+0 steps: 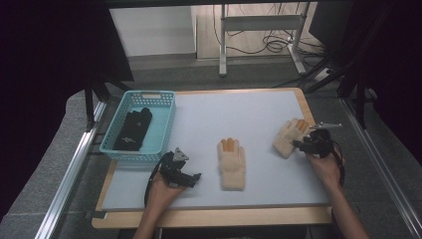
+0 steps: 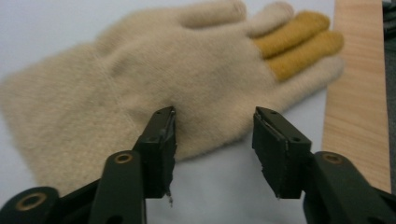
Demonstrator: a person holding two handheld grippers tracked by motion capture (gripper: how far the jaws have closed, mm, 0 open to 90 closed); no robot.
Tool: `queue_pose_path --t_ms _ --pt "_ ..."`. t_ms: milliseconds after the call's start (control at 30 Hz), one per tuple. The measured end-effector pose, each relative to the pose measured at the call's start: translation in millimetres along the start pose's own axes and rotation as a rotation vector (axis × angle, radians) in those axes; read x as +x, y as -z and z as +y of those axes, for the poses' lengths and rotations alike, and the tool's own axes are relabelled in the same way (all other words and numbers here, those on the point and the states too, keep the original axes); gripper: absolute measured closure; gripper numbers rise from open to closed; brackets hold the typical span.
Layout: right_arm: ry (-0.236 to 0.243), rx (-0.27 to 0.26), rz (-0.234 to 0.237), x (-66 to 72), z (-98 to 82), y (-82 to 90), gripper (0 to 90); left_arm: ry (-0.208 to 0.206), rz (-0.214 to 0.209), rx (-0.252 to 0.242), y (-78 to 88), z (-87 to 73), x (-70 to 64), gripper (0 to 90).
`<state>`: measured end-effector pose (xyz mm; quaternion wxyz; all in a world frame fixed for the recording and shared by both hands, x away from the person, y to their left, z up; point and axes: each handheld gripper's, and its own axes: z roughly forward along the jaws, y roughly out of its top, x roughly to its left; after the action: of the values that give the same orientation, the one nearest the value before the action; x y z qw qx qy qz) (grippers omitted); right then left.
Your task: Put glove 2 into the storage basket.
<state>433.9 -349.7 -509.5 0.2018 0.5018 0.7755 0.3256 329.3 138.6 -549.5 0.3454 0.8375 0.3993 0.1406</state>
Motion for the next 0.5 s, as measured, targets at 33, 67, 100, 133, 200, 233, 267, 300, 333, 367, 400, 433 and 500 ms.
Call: queue_pose_path --t_ms 33,67,100,133,200,233,267,300,333,367,400,433,500 --pt "-0.01 0.0 0.002 -1.6 -1.5 -0.4 46.0 0.0 0.0 0.0 0.0 0.0 0.0 0.1" --pt "-0.017 0.0 0.007 -3.0 -2.4 -1.0 45.0 0.0 0.0 0.0 0.0 0.0 0.0 0.1" --pt "-0.026 0.0 0.013 -3.7 -2.9 -1.8 44.4 0.0 0.0 0.0 0.0 0.0 0.0 0.1" --pt "-0.034 0.001 0.022 -4.5 -3.5 -3.2 44.3 0.0 0.0 0.0 0.0 0.0 0.0 0.1" --pt "-0.033 -0.008 0.028 -4.2 -3.8 -4.8 45.8 0.0 0.0 0.0 0.0 0.0 0.0 0.1" --pt "-0.03 -0.011 0.024 -3.2 -3.6 -5.5 47.9 0.0 0.0 0.0 0.0 0.0 0.0 0.1" --pt "-0.022 -0.009 0.019 -1.9 -3.4 -5.9 50.9 0.0 0.0 0.0 0.0 0.0 0.0 0.1" --pt "-0.012 -0.012 0.011 -0.1 -3.5 -6.4 54.8 0.0 0.0 0.0 0.0 0.0 0.0 0.1" --pt "-0.004 -0.015 0.014 1.2 -3.6 -6.6 60.6 0.0 0.0 0.0 0.0 0.0 0.0 0.1" --pt "-0.003 -0.014 0.024 2.2 -3.6 -6.2 67.4 0.0 0.0 0.0 0.0 0.0 0.0 0.1" --pt "-0.005 -0.014 0.045 3.1 -3.8 -5.9 76.0 0.0 0.0 0.0 0.0 0.0 0.0 0.1" --pt "-0.008 -0.014 0.063 3.6 -4.1 -6.0 83.0 0.0 0.0 0.0 0.0 0.0 0.0 0.1" --pt "-0.011 -0.013 0.066 6.2 -3.8 -6.0 85.3 0.0 0.0 0.0 0.0 0.0 0.0 0.1"
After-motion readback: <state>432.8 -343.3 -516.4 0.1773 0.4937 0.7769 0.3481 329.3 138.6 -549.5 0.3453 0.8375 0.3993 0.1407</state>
